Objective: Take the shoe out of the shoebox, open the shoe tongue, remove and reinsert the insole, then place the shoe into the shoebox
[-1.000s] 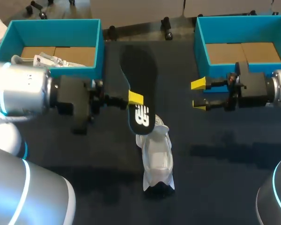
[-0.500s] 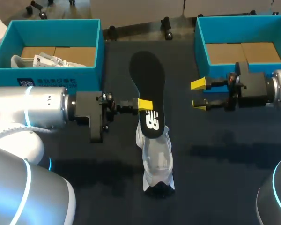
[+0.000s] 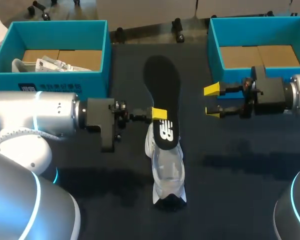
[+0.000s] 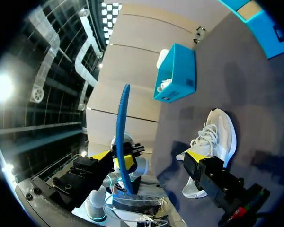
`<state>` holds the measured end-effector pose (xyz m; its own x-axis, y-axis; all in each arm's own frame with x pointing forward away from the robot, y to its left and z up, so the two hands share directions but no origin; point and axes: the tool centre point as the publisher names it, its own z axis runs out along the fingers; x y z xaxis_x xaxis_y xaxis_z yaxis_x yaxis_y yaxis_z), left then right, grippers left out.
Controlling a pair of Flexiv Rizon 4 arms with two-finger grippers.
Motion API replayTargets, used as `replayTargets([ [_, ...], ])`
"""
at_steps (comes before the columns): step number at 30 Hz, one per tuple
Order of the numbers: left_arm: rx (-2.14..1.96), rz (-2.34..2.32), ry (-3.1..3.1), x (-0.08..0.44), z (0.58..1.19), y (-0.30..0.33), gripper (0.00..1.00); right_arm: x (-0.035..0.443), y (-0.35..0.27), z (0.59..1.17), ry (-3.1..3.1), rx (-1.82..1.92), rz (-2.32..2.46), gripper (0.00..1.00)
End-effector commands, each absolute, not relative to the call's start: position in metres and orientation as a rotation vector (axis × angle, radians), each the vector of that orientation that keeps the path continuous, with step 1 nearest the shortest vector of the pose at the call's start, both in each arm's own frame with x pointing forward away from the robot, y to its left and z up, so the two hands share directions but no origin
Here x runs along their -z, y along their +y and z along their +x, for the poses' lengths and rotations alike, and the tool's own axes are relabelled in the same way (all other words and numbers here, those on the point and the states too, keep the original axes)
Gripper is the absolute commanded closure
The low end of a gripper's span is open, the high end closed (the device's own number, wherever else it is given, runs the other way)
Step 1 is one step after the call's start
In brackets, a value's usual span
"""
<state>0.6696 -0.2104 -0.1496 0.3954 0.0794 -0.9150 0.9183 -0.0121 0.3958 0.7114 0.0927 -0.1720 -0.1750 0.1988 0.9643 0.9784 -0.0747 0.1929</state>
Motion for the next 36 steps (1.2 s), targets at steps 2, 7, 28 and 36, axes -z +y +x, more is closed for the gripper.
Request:
replayTargets([
  [2,0.875,1.423,1.01,0.168,0.684,-0.231,1.0,0.172,0.094,0.711,-1.447,1.322,-1.333,0.0],
  [7,0.911,1.414,1.027,0.184,0.694,-0.235,1.0,0.172,0.094,0.711,-1.447,1.322,-1.333,0.0],
  [28,0.97,1.406,0.995,0.188,0.7,-0.237,1.0,0.172,0.093,0.717,-1.45,1.312,-1.34,0.0],
  [36,0.97,1.406,0.995,0.188,0.7,-0.237,1.0,0.172,0.092,0.732,-1.416,1.256,-1.395,0.0],
])
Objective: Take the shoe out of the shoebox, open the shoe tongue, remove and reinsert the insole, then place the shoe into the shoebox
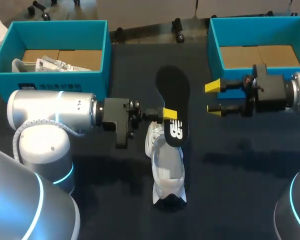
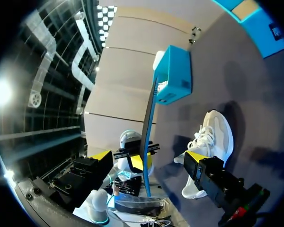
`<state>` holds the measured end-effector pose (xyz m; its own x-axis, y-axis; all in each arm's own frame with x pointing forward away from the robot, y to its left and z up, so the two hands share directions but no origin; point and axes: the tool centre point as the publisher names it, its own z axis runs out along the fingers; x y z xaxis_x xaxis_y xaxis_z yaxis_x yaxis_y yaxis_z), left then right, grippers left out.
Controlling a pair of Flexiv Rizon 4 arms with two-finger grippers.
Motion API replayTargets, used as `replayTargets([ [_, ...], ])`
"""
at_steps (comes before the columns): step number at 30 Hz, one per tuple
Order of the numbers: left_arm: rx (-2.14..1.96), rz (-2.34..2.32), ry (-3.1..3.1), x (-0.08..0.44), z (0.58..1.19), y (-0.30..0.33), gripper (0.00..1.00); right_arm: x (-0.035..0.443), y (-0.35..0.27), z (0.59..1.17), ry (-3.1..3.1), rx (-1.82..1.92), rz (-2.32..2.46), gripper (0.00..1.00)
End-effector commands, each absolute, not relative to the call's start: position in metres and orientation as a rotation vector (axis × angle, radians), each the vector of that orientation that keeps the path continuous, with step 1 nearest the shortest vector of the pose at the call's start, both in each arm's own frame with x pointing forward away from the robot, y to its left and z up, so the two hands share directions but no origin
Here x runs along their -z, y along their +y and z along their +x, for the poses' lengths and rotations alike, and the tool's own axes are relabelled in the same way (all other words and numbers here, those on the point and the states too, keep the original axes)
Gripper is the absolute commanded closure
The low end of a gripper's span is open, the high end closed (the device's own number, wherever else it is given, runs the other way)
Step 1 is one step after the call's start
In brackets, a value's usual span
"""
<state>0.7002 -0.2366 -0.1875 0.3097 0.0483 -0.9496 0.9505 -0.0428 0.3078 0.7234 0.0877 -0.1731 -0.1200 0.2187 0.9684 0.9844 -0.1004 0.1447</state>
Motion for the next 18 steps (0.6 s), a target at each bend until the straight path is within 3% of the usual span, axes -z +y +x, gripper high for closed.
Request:
replayTargets([
  [1,0.97,1.406,0.995,0.188,0.7,-0.237,1.0,0.172,0.093,0.733,-1.413,1.246,-1.396,0.0],
  [10,0.97,1.406,0.995,0.188,0.7,-0.237,1.0,0.175,0.117,0.73,-1.403,1.149,-1.415,0.0],
  [12,0.97,1.406,0.995,0.188,0.7,-0.237,1.0,0.177,0.123,0.728,-1.403,1.141,-1.421,0.06],
  [15,0.97,1.406,0.995,0.188,0.7,-0.237,1.0,0.18,0.131,0.728,-1.417,1.132,-1.433,0.31],
  [18,0.97,1.406,0.995,0.188,0.7,-0.237,1.0,0.182,0.136,0.727,-1.424,1.138,-1.422,0.33],
])
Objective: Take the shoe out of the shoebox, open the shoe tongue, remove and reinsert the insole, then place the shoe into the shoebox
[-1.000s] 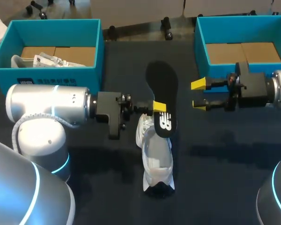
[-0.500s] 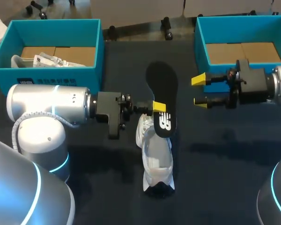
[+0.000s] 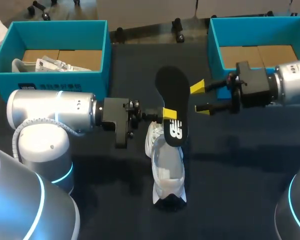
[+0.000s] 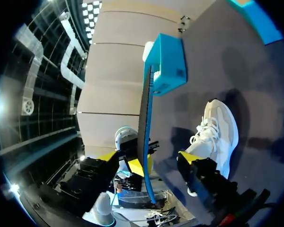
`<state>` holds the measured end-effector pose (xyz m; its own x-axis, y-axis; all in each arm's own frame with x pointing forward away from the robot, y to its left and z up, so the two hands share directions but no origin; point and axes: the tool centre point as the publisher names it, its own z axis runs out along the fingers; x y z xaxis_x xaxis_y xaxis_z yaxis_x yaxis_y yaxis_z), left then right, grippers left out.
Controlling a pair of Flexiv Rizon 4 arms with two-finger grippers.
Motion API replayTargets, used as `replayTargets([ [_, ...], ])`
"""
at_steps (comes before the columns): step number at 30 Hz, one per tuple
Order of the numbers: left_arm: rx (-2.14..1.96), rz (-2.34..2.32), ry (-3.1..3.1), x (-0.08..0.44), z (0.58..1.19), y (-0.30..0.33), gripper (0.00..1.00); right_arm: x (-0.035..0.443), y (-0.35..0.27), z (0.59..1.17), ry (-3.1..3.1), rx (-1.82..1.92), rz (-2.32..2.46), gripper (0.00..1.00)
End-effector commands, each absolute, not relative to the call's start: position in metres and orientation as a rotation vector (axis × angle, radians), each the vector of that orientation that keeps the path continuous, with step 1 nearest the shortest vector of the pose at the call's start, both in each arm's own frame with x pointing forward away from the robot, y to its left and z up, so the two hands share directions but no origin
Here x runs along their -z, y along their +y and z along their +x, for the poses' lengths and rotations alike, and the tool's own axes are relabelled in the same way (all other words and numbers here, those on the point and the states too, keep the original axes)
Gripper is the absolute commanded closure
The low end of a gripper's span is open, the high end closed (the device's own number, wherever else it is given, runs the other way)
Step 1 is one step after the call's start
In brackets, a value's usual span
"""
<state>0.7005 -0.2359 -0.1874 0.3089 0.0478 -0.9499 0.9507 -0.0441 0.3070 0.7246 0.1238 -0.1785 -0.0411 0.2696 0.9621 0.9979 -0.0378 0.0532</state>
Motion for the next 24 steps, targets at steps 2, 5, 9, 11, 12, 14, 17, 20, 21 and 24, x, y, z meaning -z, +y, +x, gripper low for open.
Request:
replayTargets([
  [2,0.97,1.406,0.995,0.188,0.7,-0.237,1.0,0.182,0.139,0.726,-1.426,1.144,-1.422,0.37],
  [5,0.97,1.406,0.995,0.188,0.7,-0.237,1.0,0.182,0.143,0.724,-1.424,1.148,-1.424,0.37],
  [9,0.97,1.406,0.995,0.188,0.7,-0.237,1.0,0.184,0.148,0.723,-1.419,1.152,-1.425,0.47],
  [11,0.97,1.406,0.995,0.188,0.7,-0.237,1.0,0.183,0.15,0.723,-1.421,1.159,-1.424,0.51],
  [12,0.97,1.406,0.995,0.188,0.7,-0.237,1.0,0.182,0.151,0.723,-1.421,1.163,-1.423,0.51],
  [14,0.97,1.406,0.995,0.188,0.7,-0.237,1.0,0.18,0.152,0.723,-1.422,1.173,-1.424,0.51],
  [17,0.97,1.406,0.995,0.188,0.7,-0.237,1.0,0.176,0.153,0.724,-1.43,1.182,-1.421,0.52],
  [20,0.97,1.406,0.995,0.188,0.7,-0.237,1.0,0.175,0.156,0.726,-1.433,1.183,-1.415,0.53],
  [21,0.97,1.406,0.995,0.188,0.7,-0.237,1.0,0.174,0.157,0.727,-1.432,1.18,-1.412,0.54],
  [24,0.97,1.406,0.995,0.188,0.7,-0.237,1.0,0.174,0.159,0.728,-1.431,1.173,-1.41,0.56],
])
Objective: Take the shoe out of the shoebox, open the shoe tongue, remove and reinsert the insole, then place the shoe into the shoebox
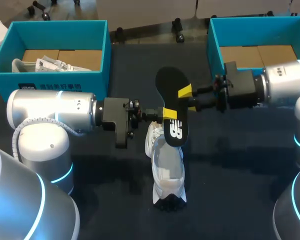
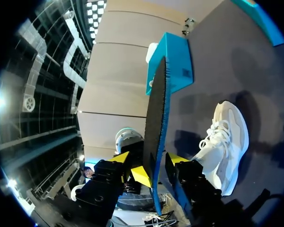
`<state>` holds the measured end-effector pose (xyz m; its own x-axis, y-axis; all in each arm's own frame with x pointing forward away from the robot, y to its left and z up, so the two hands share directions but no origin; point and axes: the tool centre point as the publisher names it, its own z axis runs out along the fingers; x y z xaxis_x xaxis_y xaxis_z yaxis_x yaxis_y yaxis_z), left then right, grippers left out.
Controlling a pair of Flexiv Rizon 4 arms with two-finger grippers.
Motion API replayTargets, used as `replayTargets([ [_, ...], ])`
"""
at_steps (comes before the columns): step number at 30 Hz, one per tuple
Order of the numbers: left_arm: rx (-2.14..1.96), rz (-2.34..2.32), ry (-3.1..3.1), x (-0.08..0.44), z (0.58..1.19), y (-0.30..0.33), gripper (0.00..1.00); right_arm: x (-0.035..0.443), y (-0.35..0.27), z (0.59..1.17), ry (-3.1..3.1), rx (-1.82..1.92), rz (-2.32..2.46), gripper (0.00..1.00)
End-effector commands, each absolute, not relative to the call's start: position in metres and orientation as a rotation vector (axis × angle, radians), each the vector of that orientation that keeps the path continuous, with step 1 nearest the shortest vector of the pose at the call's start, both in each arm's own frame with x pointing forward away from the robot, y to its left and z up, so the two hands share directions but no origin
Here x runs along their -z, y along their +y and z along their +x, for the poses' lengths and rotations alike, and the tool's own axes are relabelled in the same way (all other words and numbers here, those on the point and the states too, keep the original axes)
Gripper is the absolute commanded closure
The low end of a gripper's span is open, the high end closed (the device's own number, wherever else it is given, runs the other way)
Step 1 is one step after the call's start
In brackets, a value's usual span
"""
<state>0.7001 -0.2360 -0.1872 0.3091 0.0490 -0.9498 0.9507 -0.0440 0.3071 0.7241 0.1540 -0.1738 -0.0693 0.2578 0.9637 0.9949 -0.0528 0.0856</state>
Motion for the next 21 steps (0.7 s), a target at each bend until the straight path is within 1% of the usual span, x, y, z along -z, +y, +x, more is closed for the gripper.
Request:
replayTargets([
  [1,0.97,1.406,0.995,0.1876,0.6999,-0.2367,1.0,0.1729,0.1604,0.7283,-1.431,1.172,-1.408,0.57],
  [4,0.97,1.406,0.995,0.1876,0.6999,-0.2367,1.0,0.1709,0.1633,0.7287,-1.433,1.17,-1.403,0.59],
  [8,0.97,1.406,0.995,0.1876,0.6999,-0.2367,1.0,0.1713,0.1664,0.7289,-1.434,1.166,-1.393,0.65],
  [18,0.97,1.406,0.995,0.1876,0.6999,-0.2367,1.0,0.1746,0.1686,0.728,-1.424,1.16,-1.386,0.76],
  [21,0.97,1.406,0.995,0.1876,0.6999,-0.2367,1.0,0.1747,0.167,0.7266,-1.421,1.176,-1.395,0.74],
])
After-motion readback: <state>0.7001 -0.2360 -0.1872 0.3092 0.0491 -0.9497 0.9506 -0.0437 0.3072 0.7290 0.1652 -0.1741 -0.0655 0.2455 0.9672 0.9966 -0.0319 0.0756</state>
